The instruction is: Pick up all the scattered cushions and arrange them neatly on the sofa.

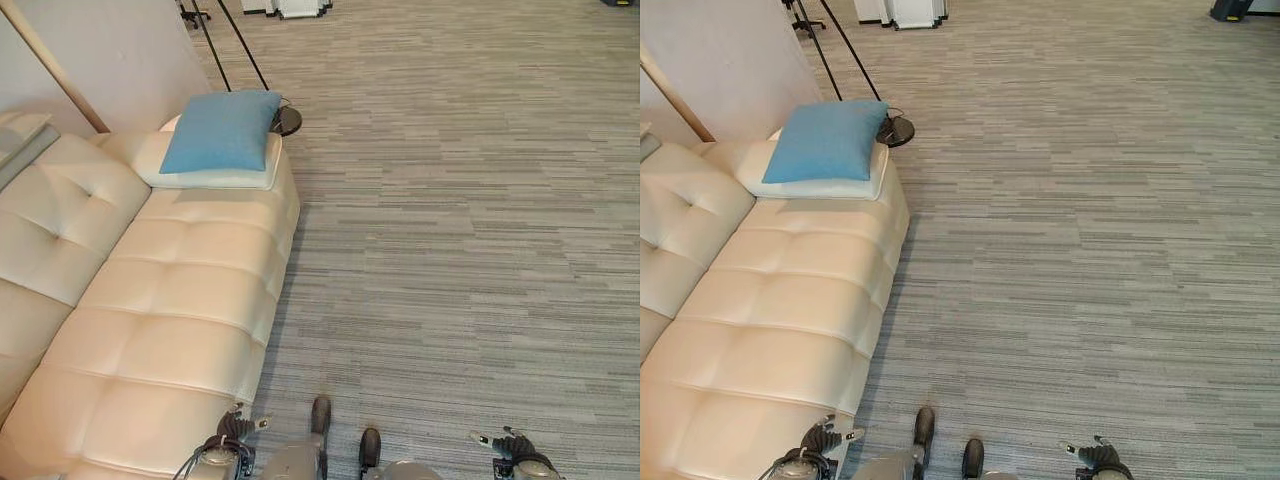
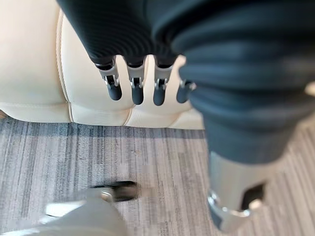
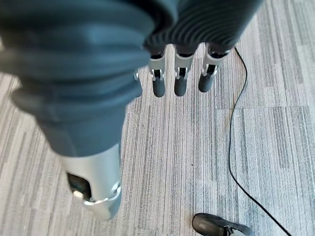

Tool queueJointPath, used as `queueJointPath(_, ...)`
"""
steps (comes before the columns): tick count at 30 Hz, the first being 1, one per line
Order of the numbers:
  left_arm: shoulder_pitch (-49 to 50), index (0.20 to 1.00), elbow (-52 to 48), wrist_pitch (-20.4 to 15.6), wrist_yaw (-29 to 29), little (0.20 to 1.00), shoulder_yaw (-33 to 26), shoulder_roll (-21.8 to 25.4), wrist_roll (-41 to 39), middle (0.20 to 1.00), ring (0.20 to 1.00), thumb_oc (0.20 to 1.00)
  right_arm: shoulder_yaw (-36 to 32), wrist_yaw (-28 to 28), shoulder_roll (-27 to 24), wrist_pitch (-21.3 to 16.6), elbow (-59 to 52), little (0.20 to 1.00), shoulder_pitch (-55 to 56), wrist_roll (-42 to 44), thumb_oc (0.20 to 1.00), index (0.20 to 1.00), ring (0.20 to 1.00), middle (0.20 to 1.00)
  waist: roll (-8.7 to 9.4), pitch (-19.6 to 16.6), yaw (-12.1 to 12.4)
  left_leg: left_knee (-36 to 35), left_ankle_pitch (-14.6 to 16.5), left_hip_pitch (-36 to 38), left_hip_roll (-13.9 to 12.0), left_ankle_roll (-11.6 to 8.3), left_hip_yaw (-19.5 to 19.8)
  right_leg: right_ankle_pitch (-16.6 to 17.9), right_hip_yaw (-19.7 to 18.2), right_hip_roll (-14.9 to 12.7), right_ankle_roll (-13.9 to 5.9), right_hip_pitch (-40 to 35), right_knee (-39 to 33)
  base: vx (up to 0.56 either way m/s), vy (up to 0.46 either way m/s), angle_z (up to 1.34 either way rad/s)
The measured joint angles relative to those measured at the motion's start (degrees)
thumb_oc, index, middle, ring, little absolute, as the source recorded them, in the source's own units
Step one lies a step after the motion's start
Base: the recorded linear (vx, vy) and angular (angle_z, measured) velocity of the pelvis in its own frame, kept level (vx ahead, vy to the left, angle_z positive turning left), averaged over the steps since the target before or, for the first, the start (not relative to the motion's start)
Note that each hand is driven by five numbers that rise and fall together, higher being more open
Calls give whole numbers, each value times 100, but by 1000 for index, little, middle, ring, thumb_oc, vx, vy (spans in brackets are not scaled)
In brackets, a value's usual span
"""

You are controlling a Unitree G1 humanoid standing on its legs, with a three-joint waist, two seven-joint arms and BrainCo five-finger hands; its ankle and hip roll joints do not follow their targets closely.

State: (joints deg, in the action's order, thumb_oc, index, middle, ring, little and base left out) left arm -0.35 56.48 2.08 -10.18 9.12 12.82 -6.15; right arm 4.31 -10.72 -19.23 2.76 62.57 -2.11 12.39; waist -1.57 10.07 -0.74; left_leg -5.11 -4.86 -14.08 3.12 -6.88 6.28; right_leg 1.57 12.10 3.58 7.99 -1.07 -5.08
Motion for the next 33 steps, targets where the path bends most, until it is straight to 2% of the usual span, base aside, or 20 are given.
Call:
queueJointPath(4, 51, 1000, 225, 45, -35, 1000, -31, 4, 1, 1000, 1000, 1000, 1, 18, -4, 1, 76, 1000, -215, -7, 1000, 1000, 1000, 1000, -226, 105, 255, 15, -173, -35, -82, -3, -74, -165, -464, 221, 3, -222, 7, 532, 66, -52)
queueJointPath(6, 155, 1000, 214, 67, -63, 1000, -34, 22, 2, 1000, 1000, 1000, 1, 35, 3, 0, 71, 1000, -272, -16, 1000, 1000, 1000, 1000, -214, 95, 295, 20, -227, 54, -40, 59, -78, -293, -625, 208, -67, -371, 26, 660, 137, -46)
queueJointPath(9, 263, 1000, 210, 85, -81, 1000, -20, 22, 3, 1000, 1000, 1000, 90, 120, 14, 12, 147, 1000, -148, -206, 1000, 1000, 1000, 1000, -108, -56, 291, 83, -356, 369, 61, 439, -91, -669, -740, 87, -371, -671, 205, 521, 111, -23)
queueJointPath(10, 267, 1000, 226, 99, -97, 1000, -24, -5, 4, 1000, 1000, 1000, 140, 138, 6, -1, 202, 1000, -125, -229, 1000, 1000, 1000, 1000, -138, -75, 276, 103, -224, 473, 21, 576, -120, -877, -725, 55, -553, -612, 600, 405, 105, -44)
queueJointPath(11, 313, 1000, 173, 107, -99, 1000, -11, -17, 4, 1000, 1000, 1000, 204, 157, 5, 2, 201, 1000, -138, -236, 1000, 1000, 1000, 1000, -166, -111, 263, 40, -452, 680, -113, 768, -362, -1335, -706, 52, -972, -173, 1832, 374, 122, -51)
queueJointPath(12, 407, 1000, 71, 108, -106, 1000, -17, 73, 3, 1000, 1000, 1000, 205, 166, 106, 7, 201, 1000, -114, -241, 1000, 1000, 1000, 1000, 16, -187, 270, 44, -457, 850, -78, 922, -569, -1655, -657, -152, -1360, 304, 3116, 380, 156, -57)
queueJointPath(13, 423, 1000, 20, 101, -107, 1000, -15, 170, 1, 1000, 1000, 1000, 185, 182, 187, 7, 153, 1000, -68, -249, 1000, 1000, 1000, 1000, 233, -244, 287, 65, -352, 968, 47, 989, -761, -1726, -419, -528, -1556, 903, 4558, 401, 179, -40)
queueJointPath(14, 396, 1000, 51, 108, -107, 1000, -31, 197, -2, 1000, 1000, 1000, 184, 186, 208, 0, 93, 1000, -23, -250, 1000, 1000, 1000, 1000, 358, -255, 241, 57, -209, 1165, 237, 1178, -740, -1697, -236, -939, -1570, 1172, 5271, 264, 123, -11)
queueJointPath(16, 298, 1000, 45, 105, -106, 1000, -17, 183, -2, 1000, 1000, 1000, 174, 197, 202, 13, 104, 1000, 82, -252, 1000, 1000, 1000, 1000, 491, -295, 178, 74, -117, 1447, 437, 1278, -731, -1696, -132, -1444, -1603, 1289, 5709, 359, 112, 18)
queueJointPath(17, 169, 1000, 48, 102, -109, 1000, -1, 170, -6, 1000, 1000, 1000, 165, 202, 200, 14, 97, 1000, 135, -253, 1000, 1000, 1000, 1000, 374, -236, 168, 57, 32, 1611, 433, 1431, -631, -1728, -154, -1541, -1511, 1503, 5696, 471, 84, 7)
queueJointPath(19, -119, 1000, 47, 100, -115, 1000, -13, 121, -13, 1000, 1000, 1000, 122, 204, 159, -7, 10, 1000, 26, -261, 1000, 1000, 1000, 1000, 34, -43, 181, 62, 153, 1749, 129, 1411, -649, -1737, 67, -1414, -1337, 1815, 4640, 354, -22, -11)
queueJointPath(22, -253, 1000, 113, 103, -137, 1000, -33, 134, -9, 1000, 1000, 1000, 123, 202, 157, 16, 9, 1000, 18, -263, 1000, 1000, 1000, 1000, -174, 90, 164, 61, 270, 2005, 48, 1191, -720, -1228, 165, -1289, -1441, 1951, 2986, 342, -108, 1)
queueJointPath(23, -264, 1000, 108, 98, -151, 1000, -49, 183, -6, 1000, 1000, 1000, 132, 205, 184, 28, 33, 1000, 42, -264, 1000, 1000, 1000, 1000, -145, 127, 172, 63, 399, 2138, 45, 1084, -703, -914, 127, -1182, -1502, 1944, 2371, 524, -213, 7)
queueJointPath(24, -259, 1000, 125, 93, -160, 1000, -197, 203, 4, 1000, 1000, 1000, 54, 199, 236, 7, 46, 1000, 64, -266, 1000, 1000, 1000, 1000, -86, 133, 162, 82, 682, 2160, 12, 976, -646, -657, -133, -953, -1752, 1902, 1629, 621, -254, 3)
queueJointPath(25, -251, 1000, 177, 106, -179, 1000, -274, 226, 0, 1000, 1000, 1000, 35, 196, 287, 25, 58, 1000, 81, -268, 1000, 1000, 1000, 1000, 25, 120, 153, 74, 815, 2238, 43, 1022, -647, -535, -294, -915, -1801, 1882, 1154, 450, -181, 9)
queueJointPath(27, -186, 1000, 302, 111, -188, 1000, -304, 331, 1, 1000, 1000, 1000, -73, 176, 389, 64, 135, 1000, 104, -272, 1000, 1000, 1000, 1000, 254, 84, 99, 54, 850, 2335, 113, 994, -555, -275, -284, -927, -1708, 1787, 740, 423, -166, 23)
queueJointPath(28, -175, 1000, 397, 112, -185, 1000, -267, 291, 1, 1000, 1000, 1000, -107, 149, 365, 108, 205, 1000, 133, -273, 1000, 1000, 1000, 1000, 243, 78, 79, 78, 985, 2431, 34, 960, -472, 44, -253, -865, -1534, 1708, 759, 549, -219, 30)
queueJointPath(30, -167, 1000, 522, 113, -183, 1000, -269, 187, 0, 1000, 1000, 1000, -122, 139, 312, 134, 294, 1000, 180, -271, 1000, 1000, 1000, 1000, 79, 47, 14, 120, 1166, 2586, -211, 818, -347, 156, -112, -689, -1453, 1526, 787, 531, -248, 42)
queueJointPath(31, -56, 1000, 523, 104, -185, 1000, -266, 141, -4, 1000, 1000, 1000, -133, 144, 289, 127, 297, 1000, 212, -270, 1000, 1000, 1000, 1000, 31, 21, 4, 364, 1187, 2736, -375, 728, -361, 361, -93, -526, -1225, 1241, 724, 476, -284, 45)
queueJointPath(33, -36, 1000, 547, 95, -183, 1000, -281, 89, -30, 1000, 1000, 1000, -267, 143, 259, 121, 309, 1000, 143, -264, 1000, 1000, 1000, 1000, 10, 3, -1, 934, 1226, 2630, -427, 614, -353, 380, -63, -461, -1166, 929, 547, 498, -324, 37)
